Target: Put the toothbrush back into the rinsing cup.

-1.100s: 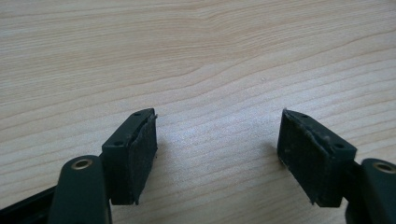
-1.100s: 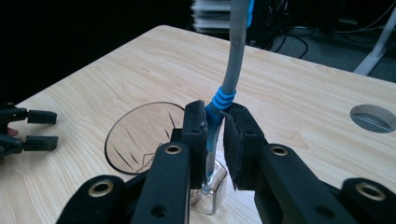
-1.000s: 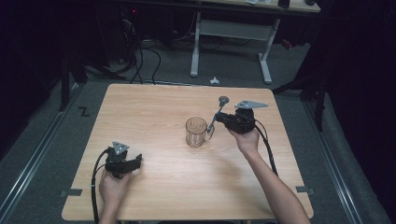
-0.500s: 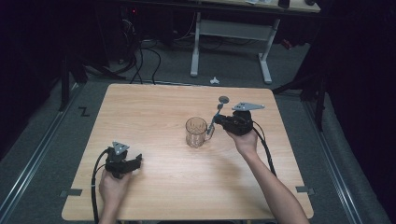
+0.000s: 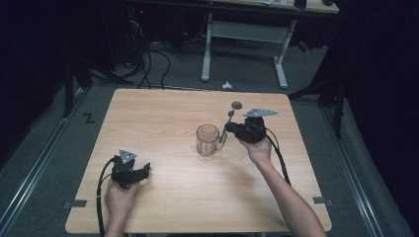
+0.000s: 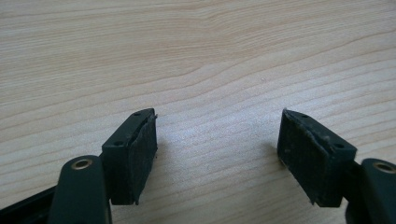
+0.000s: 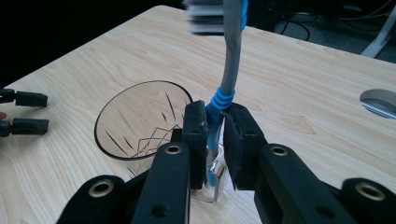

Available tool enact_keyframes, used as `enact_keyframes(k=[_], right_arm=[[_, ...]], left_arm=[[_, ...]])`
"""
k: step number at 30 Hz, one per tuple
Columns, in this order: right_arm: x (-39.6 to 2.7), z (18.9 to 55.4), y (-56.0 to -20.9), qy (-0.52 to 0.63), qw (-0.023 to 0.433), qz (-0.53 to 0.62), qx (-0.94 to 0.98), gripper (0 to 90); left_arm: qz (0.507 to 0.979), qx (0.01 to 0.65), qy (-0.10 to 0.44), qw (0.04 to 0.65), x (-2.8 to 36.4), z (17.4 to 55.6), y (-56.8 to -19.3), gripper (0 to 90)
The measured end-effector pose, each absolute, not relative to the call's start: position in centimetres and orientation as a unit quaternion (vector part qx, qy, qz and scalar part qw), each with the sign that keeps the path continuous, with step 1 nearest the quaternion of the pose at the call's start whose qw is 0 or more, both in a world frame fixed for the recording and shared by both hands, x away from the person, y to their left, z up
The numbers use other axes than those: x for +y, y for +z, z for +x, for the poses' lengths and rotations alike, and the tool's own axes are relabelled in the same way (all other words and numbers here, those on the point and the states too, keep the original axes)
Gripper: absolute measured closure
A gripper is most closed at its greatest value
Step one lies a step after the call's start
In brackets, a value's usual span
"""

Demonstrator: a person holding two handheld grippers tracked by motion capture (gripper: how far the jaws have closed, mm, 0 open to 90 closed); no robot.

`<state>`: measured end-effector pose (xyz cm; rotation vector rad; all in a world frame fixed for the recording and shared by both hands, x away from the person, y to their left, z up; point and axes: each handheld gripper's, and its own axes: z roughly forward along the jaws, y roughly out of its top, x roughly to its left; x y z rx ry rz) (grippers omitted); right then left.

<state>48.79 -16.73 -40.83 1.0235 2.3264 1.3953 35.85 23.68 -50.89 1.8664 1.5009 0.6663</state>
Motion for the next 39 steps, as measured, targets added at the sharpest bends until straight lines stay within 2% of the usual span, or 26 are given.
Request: enact_keyframes(k=[27, 39], right_arm=[[-16.18, 49.2, -41.64, 0.459, 0.108, 0.358, 0.805, 78.8], [-16.51, 49.15, -41.43, 0.463, 0.105, 0.359, 0.804, 73.6]], left_arm=[[0.711, 0.572, 0.254, 0.322, 23.68, 35.85, -50.89, 29.0], [0.711, 0.572, 0.254, 0.322, 23.68, 35.85, -50.89, 29.0]])
